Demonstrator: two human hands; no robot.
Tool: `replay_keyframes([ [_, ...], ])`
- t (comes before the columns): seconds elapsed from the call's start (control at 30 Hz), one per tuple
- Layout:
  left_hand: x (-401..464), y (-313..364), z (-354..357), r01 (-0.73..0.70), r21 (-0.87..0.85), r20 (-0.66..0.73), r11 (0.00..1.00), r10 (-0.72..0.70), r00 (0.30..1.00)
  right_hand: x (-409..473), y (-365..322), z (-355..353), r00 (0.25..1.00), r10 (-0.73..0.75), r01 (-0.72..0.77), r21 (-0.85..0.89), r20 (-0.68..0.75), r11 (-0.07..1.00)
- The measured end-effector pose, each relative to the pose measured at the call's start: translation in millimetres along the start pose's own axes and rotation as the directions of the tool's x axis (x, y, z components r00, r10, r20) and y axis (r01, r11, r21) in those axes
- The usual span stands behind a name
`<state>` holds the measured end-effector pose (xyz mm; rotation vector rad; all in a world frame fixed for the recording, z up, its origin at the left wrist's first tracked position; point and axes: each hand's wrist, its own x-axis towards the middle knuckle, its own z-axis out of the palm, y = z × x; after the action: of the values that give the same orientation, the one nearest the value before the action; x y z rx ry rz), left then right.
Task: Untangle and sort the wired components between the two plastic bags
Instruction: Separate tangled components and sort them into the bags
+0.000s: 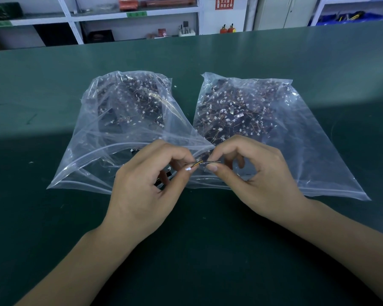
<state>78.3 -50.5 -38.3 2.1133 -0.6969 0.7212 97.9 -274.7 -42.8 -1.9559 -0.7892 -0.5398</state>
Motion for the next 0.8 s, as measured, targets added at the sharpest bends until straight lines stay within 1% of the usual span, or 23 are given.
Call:
replay_keyframes([
  [0.27, -0.5, 1.9, -0.9, 0.001, 0.010, 0.010, 1.000, -0.001, 1.000, -0.2, 1.0, 0.4, 1.000, -0.004, 0.004, -0.005, 0.021, 1.000],
  [0.4, -1.0, 2.0, -1.1, 0.035, 0.001, 0.020, 0.999, -0.035, 0.999, -0.3, 1.0, 0.1, 0.999, 0.026, -0.026, -0.008, 0.026, 1.000],
  [0.5, -1.9, 0.2, -1.2, 0.021, 0.021, 0.025, 1.000, -0.022, 0.999, 0.1, 1.3, 0.1, 0.999, 0.024, -0.023, -0.031, 0.040, 0.999],
  [0.57, -2.4, -1.0, -0.8, 0.038, 0.044, 0.007, 0.998, -0.038, 0.999, -0.3, 2.0, -0.7, 0.999, 0.026, -0.024, -0.053, 0.044, 0.998],
  [0.63, -2.0, -2.8, -1.1, 0.054, 0.071, -0.044, 0.996, -0.051, 0.998, 0.0, 2.6, -3.0, 0.997, 0.042, -0.034, -0.108, 0.071, 0.994],
  [0.67, -1.3, -3.9, -2.0, 0.054, 0.077, -0.068, 0.996, -0.049, 0.996, 0.4, 3.5, -4.3, 0.994, 0.042, -0.025, -0.164, 0.102, 0.986],
  [0.73, 0.5, -5.4, -4.2, 0.046, 0.080, -0.085, 0.996, -0.039, 0.996, 1.6, 5.7, -6.6, 0.984, 0.018, 0.038, -0.307, 0.177, 0.951],
  [0.8, 1.1, -5.1, -5.4, 0.039, 0.089, -0.073, 0.995, -0.033, 0.997, 3.7, 6.1, -8.0, 0.973, 0.012, 0.085, -0.404, 0.232, 0.911],
])
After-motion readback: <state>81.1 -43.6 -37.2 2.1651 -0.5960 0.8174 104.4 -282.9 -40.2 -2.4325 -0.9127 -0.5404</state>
